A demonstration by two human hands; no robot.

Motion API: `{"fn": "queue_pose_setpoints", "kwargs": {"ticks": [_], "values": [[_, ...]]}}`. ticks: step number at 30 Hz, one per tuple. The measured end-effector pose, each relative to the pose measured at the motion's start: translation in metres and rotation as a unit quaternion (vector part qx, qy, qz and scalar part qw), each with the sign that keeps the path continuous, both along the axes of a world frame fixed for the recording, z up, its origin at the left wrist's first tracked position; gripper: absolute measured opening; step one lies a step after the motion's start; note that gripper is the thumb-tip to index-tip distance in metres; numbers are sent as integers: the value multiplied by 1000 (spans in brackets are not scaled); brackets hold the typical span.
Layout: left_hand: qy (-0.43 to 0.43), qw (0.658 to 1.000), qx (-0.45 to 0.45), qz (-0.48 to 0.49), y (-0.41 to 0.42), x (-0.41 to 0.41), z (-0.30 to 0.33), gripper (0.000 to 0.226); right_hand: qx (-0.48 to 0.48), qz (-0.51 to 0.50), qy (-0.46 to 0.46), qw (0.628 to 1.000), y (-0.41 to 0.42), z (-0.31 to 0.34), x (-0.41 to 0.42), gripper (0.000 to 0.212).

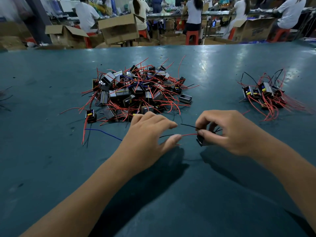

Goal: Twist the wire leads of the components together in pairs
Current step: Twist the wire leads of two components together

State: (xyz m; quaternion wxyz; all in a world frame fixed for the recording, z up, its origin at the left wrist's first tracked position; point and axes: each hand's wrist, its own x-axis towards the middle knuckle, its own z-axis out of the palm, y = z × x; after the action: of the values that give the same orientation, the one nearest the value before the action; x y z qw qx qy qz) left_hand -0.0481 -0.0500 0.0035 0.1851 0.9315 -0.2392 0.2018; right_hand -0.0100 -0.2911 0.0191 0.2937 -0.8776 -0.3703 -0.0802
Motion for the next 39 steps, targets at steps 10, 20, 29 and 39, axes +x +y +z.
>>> {"fn": "queue_pose_setpoints", "kwargs": {"ticks": [10, 20, 29, 39], "values": [[-26, 990, -131, -50, -7, -4, 6, 15, 50, 14, -42, 998, 2, 11, -10, 3], [-94, 992, 62, -64, -26, -14, -5, 17, -151, -58, -33, 986, 9, -8, -7, 6], [-64, 993, 46, -83, -21, -8, -10, 14, 18, -13, 41, 999, 10, -1, -14, 19], [-19, 997, -20, -71, -12, -1, -11, 11, -67, 36, 55, 996, 12, 0, -16, 22]]}}
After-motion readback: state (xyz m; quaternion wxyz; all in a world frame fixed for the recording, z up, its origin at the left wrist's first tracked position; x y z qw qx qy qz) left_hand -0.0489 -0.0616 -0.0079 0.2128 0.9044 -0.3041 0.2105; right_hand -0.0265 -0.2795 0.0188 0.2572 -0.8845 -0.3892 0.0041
